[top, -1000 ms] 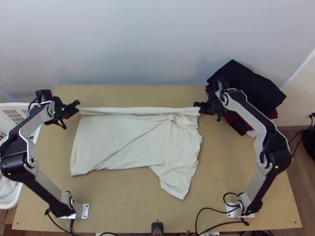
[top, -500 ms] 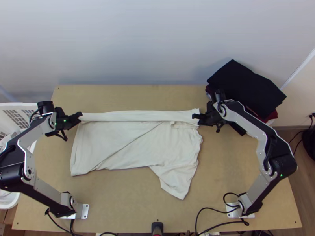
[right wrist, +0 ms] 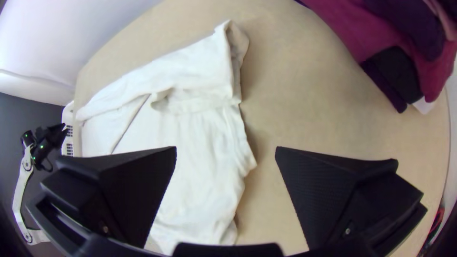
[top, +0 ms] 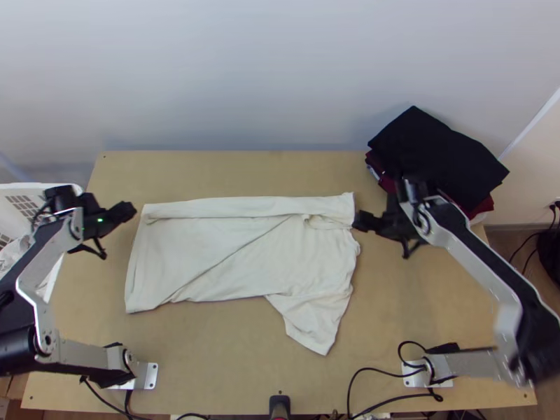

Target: Fold the t-shirt

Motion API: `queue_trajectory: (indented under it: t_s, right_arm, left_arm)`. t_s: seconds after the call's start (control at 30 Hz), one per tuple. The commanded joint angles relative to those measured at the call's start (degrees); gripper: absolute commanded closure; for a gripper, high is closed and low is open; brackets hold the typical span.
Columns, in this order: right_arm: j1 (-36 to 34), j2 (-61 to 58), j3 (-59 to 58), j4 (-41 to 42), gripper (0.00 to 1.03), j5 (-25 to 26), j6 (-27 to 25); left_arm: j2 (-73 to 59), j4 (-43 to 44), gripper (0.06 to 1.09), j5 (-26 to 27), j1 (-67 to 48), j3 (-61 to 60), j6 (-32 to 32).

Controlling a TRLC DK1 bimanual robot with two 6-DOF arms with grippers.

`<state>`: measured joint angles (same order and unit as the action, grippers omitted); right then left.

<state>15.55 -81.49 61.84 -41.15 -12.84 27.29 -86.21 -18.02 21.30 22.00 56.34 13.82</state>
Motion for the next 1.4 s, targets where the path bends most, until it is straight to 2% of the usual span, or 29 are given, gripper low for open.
queue_trajectory:
  t_s: [0.0, 0.1, 0.17, 0.27, 0.37, 0.47, 0.5, 0.7, 0.87, 0.97, 1.1, 1.23, 1.3, 1.33, 1.37]
  right_arm:
    - [2.6, 4.5, -2.5, -7.8, 0.04, -1.0, 3.0]
    - [4.9, 9.8, -6.6, -10.9, 0.04, -1.3, 3.1]
    - [7.0, 13.0, -10.3, -11.6, 0.04, -1.4, 6.8]
    - [10.1, 12.7, -13.1, -17.7, 0.13, -4.5, 8.3]
    - [15.2, 12.6, -16.1, -18.4, 0.24, -4.9, 9.4]
    - [18.2, 11.8, -16.9, -16.7, 0.50, -4.9, 9.9]
    - [18.5, 11.5, -17.3, -15.3, 0.55, -5.0, 10.4]
    - [17.9, 6.6, -18.5, -8.6, 0.56, -5.0, 10.6]
    - [17.8, 3.0, -19.2, -4.7, 0.73, -5.0, 9.6]
    - [17.8, 1.3, -19.4, -3.7, 0.73, -5.1, 9.0]
    - [17.8, -0.4, -19.7, -2.7, 0.73, -5.1, 8.5]
    - [17.9, -1.0, -19.7, -1.3, 0.75, -5.2, 8.2]
    - [18.0, -0.9, -19.7, -0.1, 0.94, -5.1, 7.6]
    - [17.9, -0.7, -19.8, 0.7, 1.00, -5.0, 7.4]
    - [18.0, -0.6, -19.9, 0.7, 1.00, -5.0, 7.4]
  left_arm:
    - [3.6, -2.6, 0.35, 1.1, 2.2, 0.4, -2.0]
    - [6.4, -4.3, 0.35, 2.0, 3.5, 0.5, -2.9]
    - [7.7, -5.5, 0.35, 2.2, 3.7, 0.4, -3.5]
    - [9.0, -6.5, 0.35, 2.2, 3.7, 0.3, -3.8]
    - [9.7, -6.9, 0.35, 2.3, 3.4, 0.2, -3.8]
    - [10.4, -7.3, 0.35, 2.4, 3.0, 0.4, -3.7]
    - [10.6, -7.4, 0.35, 2.4, 2.8, 0.4, -3.6]
    - [12.1, -8.1, 0.35, 2.3, 2.8, 0.4, -3.6]
    - [13.4, -9.7, 0.35, 2.3, 3.6, -0.3, -4.6]
    - [13.9, -11.3, 0.35, 2.3, 4.1, -0.5, -7.1]
    - [14.3, -15.7, 0.35, 2.3, 4.3, -0.6, -14.2]
    - [14.3, -21.3, 0.35, 2.5, 5.1, -1.2, -25.3]
    - [14.0, -26.4, 0.35, 2.5, 6.2, -1.1, -34.0]
    - [13.6, -29.2, 0.35, 2.5, 6.7, -0.8, -37.7]
    - [13.0, -33.1, 0.35, 2.4, 7.1, -0.2, -42.1]
